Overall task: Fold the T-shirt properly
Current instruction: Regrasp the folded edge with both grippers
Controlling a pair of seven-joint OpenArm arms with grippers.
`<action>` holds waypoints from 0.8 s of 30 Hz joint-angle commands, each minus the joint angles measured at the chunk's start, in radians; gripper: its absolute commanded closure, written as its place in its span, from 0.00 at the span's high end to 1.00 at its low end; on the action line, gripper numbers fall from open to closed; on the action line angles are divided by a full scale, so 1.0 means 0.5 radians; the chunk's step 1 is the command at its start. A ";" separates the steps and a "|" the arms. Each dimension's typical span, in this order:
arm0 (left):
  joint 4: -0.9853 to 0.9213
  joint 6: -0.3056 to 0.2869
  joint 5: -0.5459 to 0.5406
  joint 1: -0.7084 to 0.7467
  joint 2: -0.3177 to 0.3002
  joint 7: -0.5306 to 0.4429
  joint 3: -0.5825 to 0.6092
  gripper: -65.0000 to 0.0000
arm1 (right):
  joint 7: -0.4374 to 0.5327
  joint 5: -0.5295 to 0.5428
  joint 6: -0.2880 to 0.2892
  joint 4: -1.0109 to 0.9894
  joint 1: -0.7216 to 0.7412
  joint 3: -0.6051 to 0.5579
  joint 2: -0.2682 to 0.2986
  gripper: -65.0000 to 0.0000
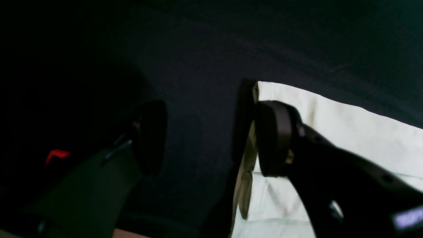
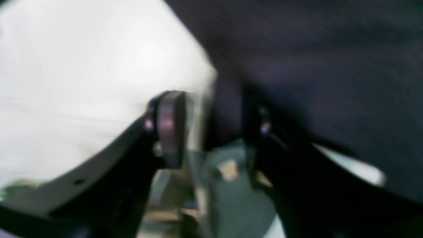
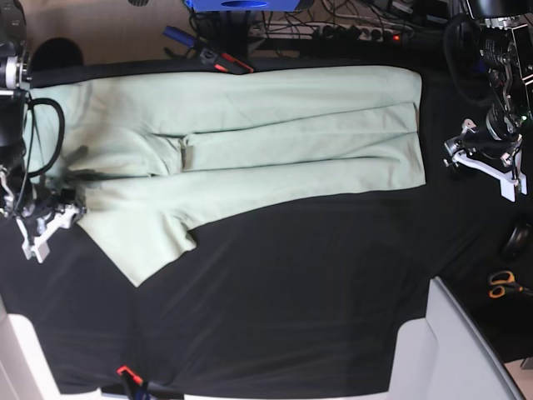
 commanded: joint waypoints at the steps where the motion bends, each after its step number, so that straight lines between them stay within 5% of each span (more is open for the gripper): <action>1: 0.025 -0.004 -0.009 -0.011 -0.037 -0.033 -0.017 0.63 | 0.010 -0.006 0.010 0.025 0.050 0.011 0.009 0.32; 8: 0.025 -0.004 -0.009 -0.014 -0.037 -0.033 -0.014 0.63 | 0.010 -0.021 0.004 0.025 0.053 0.005 -0.013 0.27; 12: 0.025 -0.004 -0.003 -0.011 -0.037 -0.033 -0.017 0.63 | 0.010 -0.021 0.001 0.025 0.053 0.011 -0.016 0.00; 18: 0.001 -0.004 -0.018 -0.073 -0.025 -0.030 -0.005 0.66 | 0.010 -0.021 0.001 0.025 0.053 0.011 -0.016 0.00; 24: -0.018 -0.004 -0.015 -0.340 0.036 0.289 -0.020 0.92 | 0.013 -0.021 0.001 0.025 0.053 0.014 -0.016 0.00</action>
